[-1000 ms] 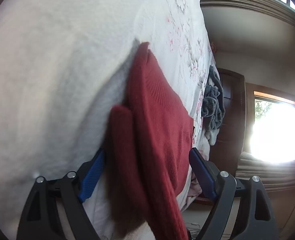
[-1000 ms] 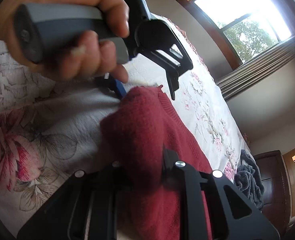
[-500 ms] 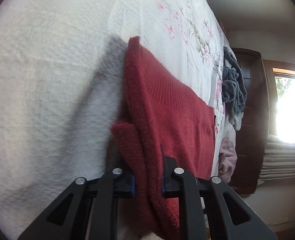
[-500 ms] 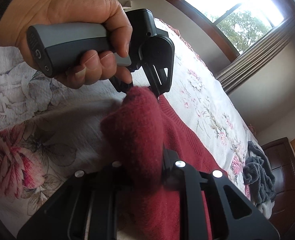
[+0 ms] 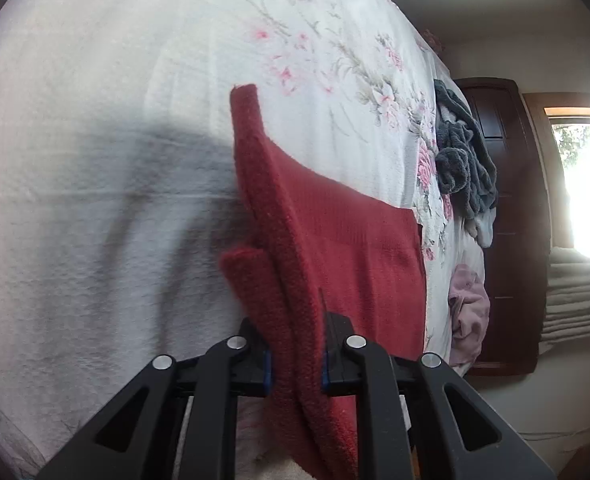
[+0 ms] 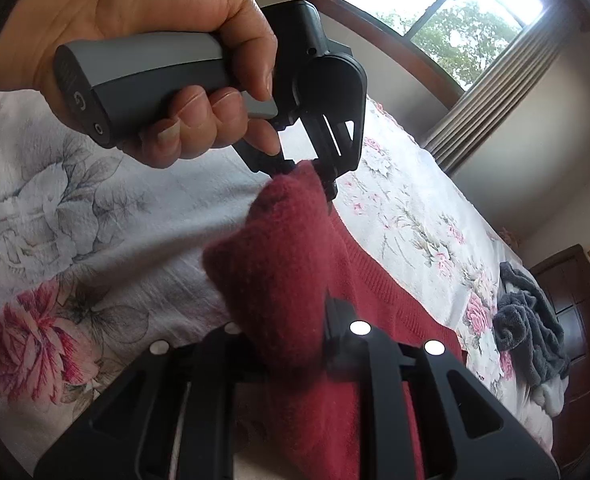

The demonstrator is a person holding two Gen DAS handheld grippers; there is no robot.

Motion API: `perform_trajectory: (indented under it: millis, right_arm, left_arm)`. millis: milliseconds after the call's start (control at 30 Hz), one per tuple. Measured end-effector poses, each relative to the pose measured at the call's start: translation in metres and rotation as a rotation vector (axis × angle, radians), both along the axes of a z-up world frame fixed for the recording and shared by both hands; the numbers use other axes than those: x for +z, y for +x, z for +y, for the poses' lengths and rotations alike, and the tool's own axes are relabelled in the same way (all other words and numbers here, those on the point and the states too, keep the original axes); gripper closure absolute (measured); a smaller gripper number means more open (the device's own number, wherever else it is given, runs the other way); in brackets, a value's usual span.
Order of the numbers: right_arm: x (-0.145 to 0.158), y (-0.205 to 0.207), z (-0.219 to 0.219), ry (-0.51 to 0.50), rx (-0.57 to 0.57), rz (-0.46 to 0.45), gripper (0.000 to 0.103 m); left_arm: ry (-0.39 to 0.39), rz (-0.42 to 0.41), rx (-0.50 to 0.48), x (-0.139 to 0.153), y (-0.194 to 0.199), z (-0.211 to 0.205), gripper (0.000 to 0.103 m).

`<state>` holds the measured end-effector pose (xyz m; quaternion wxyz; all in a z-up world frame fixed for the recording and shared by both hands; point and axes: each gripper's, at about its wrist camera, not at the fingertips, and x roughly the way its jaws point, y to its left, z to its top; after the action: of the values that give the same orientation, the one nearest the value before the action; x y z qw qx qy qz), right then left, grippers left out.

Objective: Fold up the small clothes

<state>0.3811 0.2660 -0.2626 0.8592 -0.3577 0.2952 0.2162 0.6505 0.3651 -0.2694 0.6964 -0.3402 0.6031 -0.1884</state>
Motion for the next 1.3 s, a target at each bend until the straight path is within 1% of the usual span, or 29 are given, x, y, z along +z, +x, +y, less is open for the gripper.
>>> perform_trajectory:
  millis: [100,200,433,700,867,1033,1167,1300]
  right_arm:
    - [0.010,0.004,-0.009,0.049,-0.024,0.028,0.087]
    - [0.021,0.006,-0.018,0.082,-0.047,0.033,0.087]
    - [0.047,0.008,-0.043,0.138,-0.092,0.022,0.087]
    - [0.068,0.011,-0.076,0.209,-0.141,0.026,0.087]
    - [0.076,0.010,-0.099,0.261,-0.168,0.044,0.087]
    - [0.078,0.013,-0.126,0.329,-0.206,0.064,0.087]
    - [0.075,0.017,-0.156,0.408,-0.249,0.086,0.087]
    - [0.068,0.021,-0.185,0.473,-0.295,0.111,0.087]
  left_arm:
    - [0.019,-0.011,-0.009,0.015,0.003,-0.009,0.088]
    - [0.042,-0.025,-0.022,0.035,0.006,-0.021,0.088]
    - [0.110,-0.051,-0.060,0.079,0.011,-0.055,0.088]
    - [0.200,-0.063,-0.099,0.118,0.013,-0.092,0.088]
    - [0.251,-0.068,-0.126,0.134,0.014,-0.118,0.088]
    - [0.310,-0.072,-0.172,0.143,0.019,-0.156,0.088]
    - [0.353,-0.060,-0.204,0.142,0.023,-0.186,0.088]
    - [0.404,-0.040,-0.232,0.134,0.029,-0.217,0.088]
